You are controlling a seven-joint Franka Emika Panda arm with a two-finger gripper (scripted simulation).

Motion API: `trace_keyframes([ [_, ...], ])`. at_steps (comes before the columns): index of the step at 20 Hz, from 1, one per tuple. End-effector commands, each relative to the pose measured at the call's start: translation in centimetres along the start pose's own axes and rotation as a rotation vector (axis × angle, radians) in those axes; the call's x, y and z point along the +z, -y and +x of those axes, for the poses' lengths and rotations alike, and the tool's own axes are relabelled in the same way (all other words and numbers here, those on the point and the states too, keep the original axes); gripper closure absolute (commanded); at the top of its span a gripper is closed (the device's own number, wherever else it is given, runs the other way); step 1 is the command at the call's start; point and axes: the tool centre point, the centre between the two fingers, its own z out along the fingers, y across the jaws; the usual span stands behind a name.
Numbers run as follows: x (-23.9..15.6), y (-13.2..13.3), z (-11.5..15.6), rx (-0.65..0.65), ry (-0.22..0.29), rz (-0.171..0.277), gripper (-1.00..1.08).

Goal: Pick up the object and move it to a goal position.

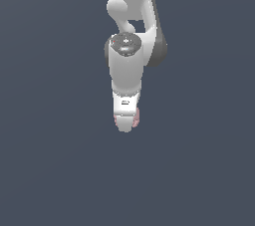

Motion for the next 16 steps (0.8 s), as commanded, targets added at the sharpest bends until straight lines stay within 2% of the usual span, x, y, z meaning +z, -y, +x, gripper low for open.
trace_keyframes([
  [1, -2.6, -0.3, -1.0, 0.0, -0.001, -0.001, 1.08],
  [16, -17.8, -2.7, -7.1, 0.0, -0.001, -0.001, 1.08],
])
